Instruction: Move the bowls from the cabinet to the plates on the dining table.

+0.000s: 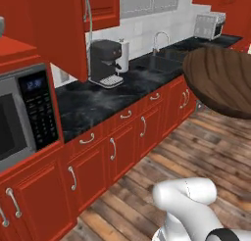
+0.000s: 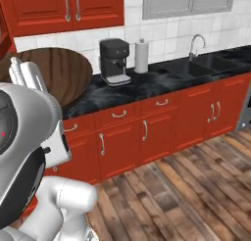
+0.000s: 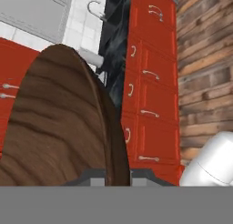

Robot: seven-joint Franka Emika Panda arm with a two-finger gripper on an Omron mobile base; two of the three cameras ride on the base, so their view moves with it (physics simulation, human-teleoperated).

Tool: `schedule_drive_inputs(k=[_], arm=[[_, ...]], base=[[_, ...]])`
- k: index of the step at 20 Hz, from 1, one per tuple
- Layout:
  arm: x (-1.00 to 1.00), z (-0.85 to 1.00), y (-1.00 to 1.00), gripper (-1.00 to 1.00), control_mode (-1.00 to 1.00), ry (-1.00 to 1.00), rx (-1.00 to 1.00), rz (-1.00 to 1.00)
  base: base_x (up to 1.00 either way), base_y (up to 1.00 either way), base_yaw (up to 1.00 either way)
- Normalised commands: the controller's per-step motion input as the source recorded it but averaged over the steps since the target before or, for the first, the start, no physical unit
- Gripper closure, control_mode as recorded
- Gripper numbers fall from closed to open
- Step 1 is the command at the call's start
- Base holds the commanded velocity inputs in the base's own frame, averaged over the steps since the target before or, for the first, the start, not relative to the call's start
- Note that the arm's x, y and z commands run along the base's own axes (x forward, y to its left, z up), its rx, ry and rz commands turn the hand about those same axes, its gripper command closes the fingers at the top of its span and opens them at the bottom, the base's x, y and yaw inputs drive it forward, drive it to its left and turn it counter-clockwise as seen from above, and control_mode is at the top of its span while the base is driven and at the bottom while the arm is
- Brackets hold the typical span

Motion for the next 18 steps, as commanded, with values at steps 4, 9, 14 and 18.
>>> schedule_drive_inputs(k=[4,9,14,18], arm=[[0.0,0.0,0.0,1.0,1.0,0.0,0.0,0.0],[0.0,0.0,0.0,1.0,1.0,0.0,0.0,0.0],[0.0,0.0,0.0,1.0,1.0,0.0,0.0,0.0],[0.0,0.0,0.0,1.0,1.0,0.0,0.0,0.0]], base=[[0.06,-0.8,-0.49],[0.08,-0.7,-0.49],[0.0,-0.52,-0.48],[0.03,-0.42,-0.45]])
